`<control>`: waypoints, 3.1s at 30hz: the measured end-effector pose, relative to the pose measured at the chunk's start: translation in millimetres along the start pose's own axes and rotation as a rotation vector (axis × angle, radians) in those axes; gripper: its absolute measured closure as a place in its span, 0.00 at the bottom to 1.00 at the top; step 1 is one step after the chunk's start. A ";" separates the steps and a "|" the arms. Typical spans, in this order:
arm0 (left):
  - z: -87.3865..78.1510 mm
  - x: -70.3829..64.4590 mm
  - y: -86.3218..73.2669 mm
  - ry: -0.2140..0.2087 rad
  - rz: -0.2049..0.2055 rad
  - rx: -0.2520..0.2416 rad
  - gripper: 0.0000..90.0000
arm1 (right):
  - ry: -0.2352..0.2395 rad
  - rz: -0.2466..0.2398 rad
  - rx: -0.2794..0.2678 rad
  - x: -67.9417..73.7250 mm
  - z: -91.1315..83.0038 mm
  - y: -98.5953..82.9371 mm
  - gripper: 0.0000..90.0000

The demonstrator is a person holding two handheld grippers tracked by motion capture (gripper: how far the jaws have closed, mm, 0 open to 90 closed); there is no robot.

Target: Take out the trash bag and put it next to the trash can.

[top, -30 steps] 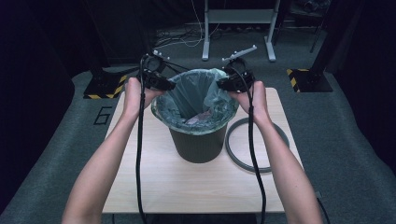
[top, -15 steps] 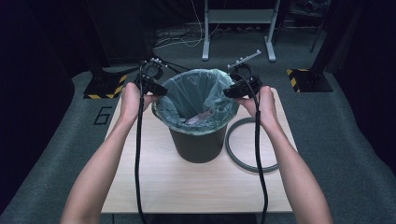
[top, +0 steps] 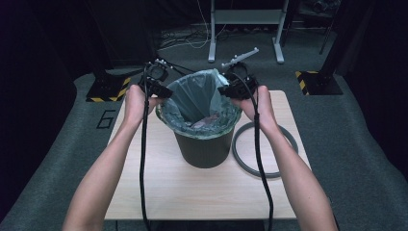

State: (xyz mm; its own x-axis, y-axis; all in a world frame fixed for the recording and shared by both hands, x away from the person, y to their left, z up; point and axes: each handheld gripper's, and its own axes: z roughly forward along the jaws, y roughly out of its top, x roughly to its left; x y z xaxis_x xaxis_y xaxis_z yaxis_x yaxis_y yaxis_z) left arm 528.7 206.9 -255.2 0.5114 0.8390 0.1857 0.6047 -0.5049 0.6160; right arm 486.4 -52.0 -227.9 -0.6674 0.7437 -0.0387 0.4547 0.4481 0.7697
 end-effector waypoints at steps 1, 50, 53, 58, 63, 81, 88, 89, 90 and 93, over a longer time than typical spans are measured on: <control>-0.4 0.0 0.2 0.000 -0.001 -0.001 0.80 | 0.011 0.000 -0.014 2.6 0.5 2.9 1.00; -31.7 -43.1 25.9 -0.340 0.047 -0.171 1.00 | 0.038 0.076 -0.106 -2.2 25.0 21.3 1.00; -13.4 -55.0 24.1 -0.423 0.028 -0.161 0.99 | 0.056 0.090 -0.102 -2.5 29.7 18.6 1.00; 3.6 -64.6 25.1 -0.515 0.002 -0.161 0.86 | 0.060 0.102 -0.089 -4.1 34.2 14.3 1.00; -0.4 -70.3 28.4 -0.518 0.018 -0.186 0.57 | 0.045 0.105 -0.097 -3.3 33.7 15.9 1.00; 5.2 -78.1 33.2 -0.391 0.006 -0.130 0.57 | 0.137 0.168 -0.119 1.5 36.0 20.2 1.00; 0.9 -77.8 34.3 -0.356 0.088 -0.131 1.00 | 0.204 0.191 -0.124 -7.2 32.6 9.4 1.00; 0.5 -78.1 34.5 -0.352 0.090 -0.133 1.00 | 0.210 0.180 -0.125 -7.5 32.0 8.0 1.00; 0.1 -77.9 34.7 -0.337 0.101 -0.128 1.00 | 0.215 0.173 -0.128 -7.3 31.1 7.2 0.98; -1.3 -71.9 34.6 -0.339 0.095 -0.131 1.00 | 0.209 0.151 -0.138 -8.7 26.3 6.5 0.83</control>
State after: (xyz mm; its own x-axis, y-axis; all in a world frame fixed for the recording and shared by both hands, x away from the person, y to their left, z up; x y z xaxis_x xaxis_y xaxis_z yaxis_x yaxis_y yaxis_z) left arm 512.1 129.4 -246.3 0.7479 0.6638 -0.0043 0.4732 -0.5286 0.7048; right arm 510.6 -42.5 -239.3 -0.7120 0.6718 0.2042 0.4832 0.2578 0.8367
